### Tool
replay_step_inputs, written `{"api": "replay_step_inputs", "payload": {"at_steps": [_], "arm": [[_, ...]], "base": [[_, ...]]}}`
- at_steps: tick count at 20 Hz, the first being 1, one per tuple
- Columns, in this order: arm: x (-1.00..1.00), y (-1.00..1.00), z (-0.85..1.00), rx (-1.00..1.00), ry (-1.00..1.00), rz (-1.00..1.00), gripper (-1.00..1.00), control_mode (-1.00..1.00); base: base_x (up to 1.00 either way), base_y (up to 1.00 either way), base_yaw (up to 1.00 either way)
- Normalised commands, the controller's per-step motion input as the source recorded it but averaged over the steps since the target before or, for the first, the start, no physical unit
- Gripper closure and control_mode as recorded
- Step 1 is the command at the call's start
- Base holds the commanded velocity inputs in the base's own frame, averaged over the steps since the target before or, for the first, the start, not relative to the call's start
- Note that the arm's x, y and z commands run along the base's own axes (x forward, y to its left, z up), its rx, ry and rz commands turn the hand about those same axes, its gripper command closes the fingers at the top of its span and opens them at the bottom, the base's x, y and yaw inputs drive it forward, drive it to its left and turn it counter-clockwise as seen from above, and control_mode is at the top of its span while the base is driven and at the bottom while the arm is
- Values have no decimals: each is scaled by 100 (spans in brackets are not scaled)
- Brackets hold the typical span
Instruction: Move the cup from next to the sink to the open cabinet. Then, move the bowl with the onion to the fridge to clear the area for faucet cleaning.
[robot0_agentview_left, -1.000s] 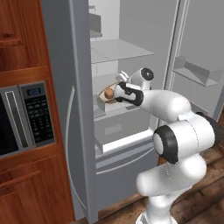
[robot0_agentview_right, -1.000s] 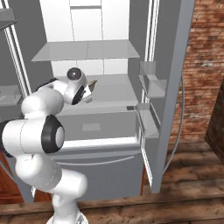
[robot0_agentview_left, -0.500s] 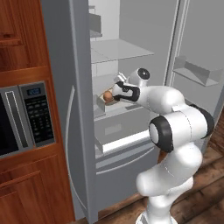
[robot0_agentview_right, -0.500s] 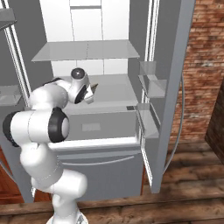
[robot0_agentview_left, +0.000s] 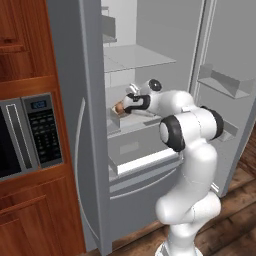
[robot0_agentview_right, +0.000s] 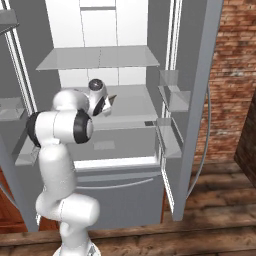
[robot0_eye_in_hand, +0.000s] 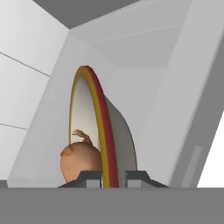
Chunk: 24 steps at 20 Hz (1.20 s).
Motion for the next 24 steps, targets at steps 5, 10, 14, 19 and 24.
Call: {"api": "replay_step_inputs", "payload": {"at_steps": [5, 10, 14, 19, 24], "arm": [[96, 25, -23, 0, 8, -3, 100, -100], [97, 39, -35, 0, 8, -3, 100, -100], [75, 32, -35, 0, 6, 0, 100, -100], [-3, -1, -2, 0, 2, -2, -100, -100], [-100, -40, 1, 3, -14, -13, -100, -100]], "base": [[0, 0, 0], [0, 0, 0], [0, 0, 0], [0, 0, 0], [0, 0, 0]]}}
